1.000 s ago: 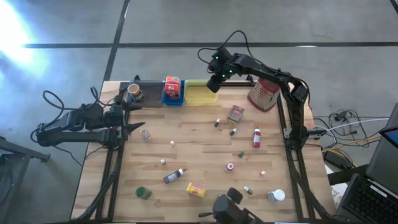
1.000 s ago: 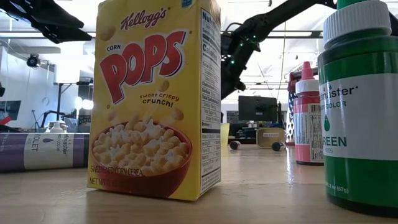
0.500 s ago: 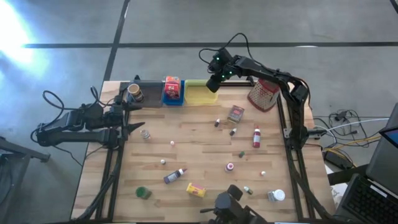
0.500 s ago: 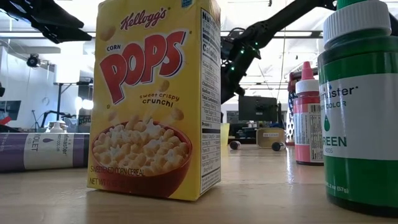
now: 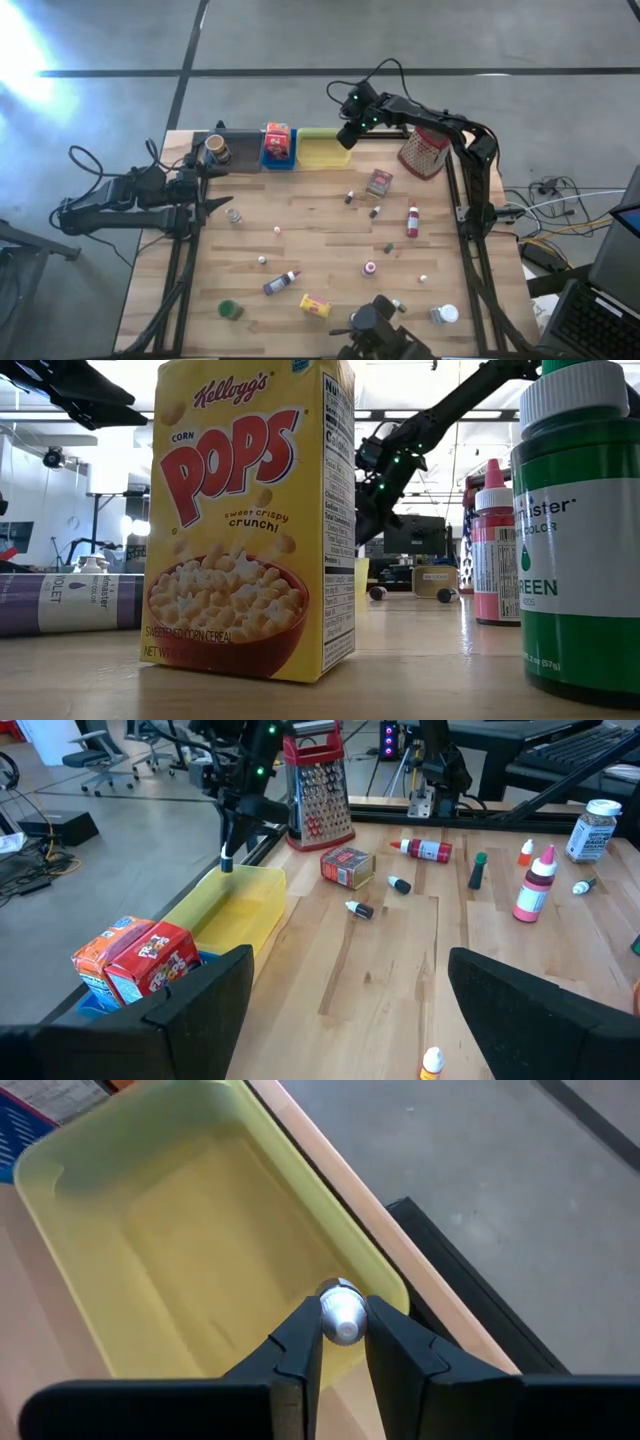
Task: Pick & Place Kitchen Items
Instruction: Put the black food coloring bottle into the yellow bin
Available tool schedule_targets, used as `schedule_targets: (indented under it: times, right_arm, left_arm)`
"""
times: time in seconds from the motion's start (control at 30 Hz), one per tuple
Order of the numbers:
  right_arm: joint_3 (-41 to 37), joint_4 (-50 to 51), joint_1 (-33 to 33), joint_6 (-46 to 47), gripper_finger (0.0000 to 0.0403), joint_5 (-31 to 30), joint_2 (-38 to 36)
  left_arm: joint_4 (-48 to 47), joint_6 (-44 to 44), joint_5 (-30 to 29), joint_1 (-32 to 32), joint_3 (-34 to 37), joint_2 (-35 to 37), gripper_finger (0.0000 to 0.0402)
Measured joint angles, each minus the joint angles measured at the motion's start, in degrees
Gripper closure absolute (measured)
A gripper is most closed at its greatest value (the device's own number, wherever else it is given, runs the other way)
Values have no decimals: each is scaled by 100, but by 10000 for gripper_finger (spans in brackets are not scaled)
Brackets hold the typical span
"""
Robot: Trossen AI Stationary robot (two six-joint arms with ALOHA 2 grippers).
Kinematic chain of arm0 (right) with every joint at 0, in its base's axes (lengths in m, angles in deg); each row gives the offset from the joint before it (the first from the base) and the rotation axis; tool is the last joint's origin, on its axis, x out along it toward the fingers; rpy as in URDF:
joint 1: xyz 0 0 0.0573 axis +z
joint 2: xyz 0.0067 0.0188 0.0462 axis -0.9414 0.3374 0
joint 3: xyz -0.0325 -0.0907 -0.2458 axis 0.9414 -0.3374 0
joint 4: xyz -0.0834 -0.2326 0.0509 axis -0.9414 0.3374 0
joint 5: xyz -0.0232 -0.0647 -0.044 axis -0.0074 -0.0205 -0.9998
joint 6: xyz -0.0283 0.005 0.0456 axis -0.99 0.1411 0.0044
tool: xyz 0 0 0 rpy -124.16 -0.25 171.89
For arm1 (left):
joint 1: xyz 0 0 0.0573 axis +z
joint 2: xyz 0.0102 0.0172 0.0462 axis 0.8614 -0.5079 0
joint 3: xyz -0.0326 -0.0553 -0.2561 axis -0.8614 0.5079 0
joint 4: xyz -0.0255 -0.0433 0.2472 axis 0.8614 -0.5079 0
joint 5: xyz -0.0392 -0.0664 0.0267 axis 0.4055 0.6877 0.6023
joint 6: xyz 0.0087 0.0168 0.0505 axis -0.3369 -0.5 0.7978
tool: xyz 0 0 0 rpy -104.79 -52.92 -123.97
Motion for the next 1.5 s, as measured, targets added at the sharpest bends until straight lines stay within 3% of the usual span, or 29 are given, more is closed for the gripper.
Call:
schedule_targets:
  times: [1.5]
  right_arm:
    - [-797,-242,643,111,342,2,2]
  left_arm:
    - [0,0,0,0,1,1,62]
